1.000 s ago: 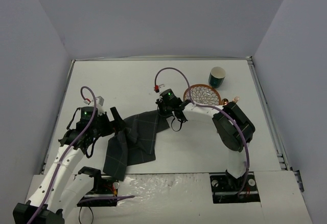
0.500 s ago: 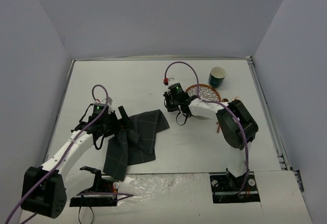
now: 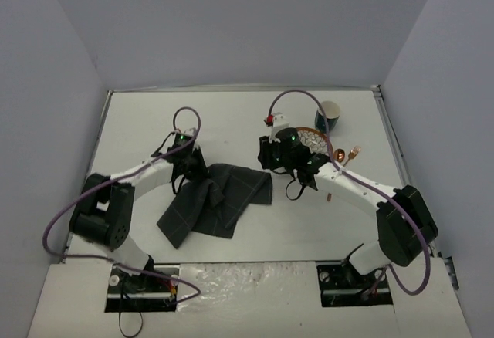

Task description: Set the dinner table for one person

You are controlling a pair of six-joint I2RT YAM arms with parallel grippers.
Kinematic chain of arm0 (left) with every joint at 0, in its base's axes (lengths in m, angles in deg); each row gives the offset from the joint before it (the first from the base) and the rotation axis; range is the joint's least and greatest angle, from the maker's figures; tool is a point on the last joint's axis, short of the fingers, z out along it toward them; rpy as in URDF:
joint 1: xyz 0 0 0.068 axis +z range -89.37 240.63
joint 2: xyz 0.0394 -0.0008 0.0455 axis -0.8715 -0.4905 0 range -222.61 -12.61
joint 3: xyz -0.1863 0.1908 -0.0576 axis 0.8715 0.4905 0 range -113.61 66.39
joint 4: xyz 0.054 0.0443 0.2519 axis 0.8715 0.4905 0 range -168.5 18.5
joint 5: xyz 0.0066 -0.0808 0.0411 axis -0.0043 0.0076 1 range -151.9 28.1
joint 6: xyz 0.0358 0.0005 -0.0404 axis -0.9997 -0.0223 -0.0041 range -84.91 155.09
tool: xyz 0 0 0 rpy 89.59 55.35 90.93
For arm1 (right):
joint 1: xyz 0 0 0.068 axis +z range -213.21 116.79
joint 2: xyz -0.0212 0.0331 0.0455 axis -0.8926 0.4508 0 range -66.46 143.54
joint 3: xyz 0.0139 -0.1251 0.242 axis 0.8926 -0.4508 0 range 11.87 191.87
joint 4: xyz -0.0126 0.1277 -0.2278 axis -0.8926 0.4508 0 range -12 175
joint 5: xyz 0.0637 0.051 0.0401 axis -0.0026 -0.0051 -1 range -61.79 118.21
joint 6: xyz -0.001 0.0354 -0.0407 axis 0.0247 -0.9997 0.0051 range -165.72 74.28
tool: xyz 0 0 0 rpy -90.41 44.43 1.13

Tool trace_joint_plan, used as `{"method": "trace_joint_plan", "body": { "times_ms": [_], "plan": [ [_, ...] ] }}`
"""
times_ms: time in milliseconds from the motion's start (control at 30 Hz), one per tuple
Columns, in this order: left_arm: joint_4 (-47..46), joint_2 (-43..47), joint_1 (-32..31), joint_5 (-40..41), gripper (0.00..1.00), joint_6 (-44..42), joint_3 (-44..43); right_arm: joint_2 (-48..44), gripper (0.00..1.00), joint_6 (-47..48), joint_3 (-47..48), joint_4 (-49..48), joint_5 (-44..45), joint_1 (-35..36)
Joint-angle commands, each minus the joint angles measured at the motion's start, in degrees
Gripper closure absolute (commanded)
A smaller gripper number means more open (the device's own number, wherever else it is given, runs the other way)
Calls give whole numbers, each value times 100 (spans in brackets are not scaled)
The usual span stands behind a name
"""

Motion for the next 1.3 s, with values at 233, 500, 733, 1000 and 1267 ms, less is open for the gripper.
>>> {"method": "trace_joint_plan", "body": {
  "times_ms": [233,500,733,1000,1267],
  "plan": [
    [-124,-919,-32,-136,79,-423,-2230,-990,40,420,-541,46,195,435],
    [797,-160,113,357,27,-684,-2745,-334,36,709,-202,-86,780,1543],
    [1829,1661,876,1424,5,-519,-1601,710,42,752,396,-242,1173,2409],
    [2588,3206,1778,1320,4,-570,-243,1601,48,832,906,-270,1557,2949],
    [2679,3689,1945,1270,4,-652,430,2112,51,855,1136,-262,1579,3006]
  ]
}}
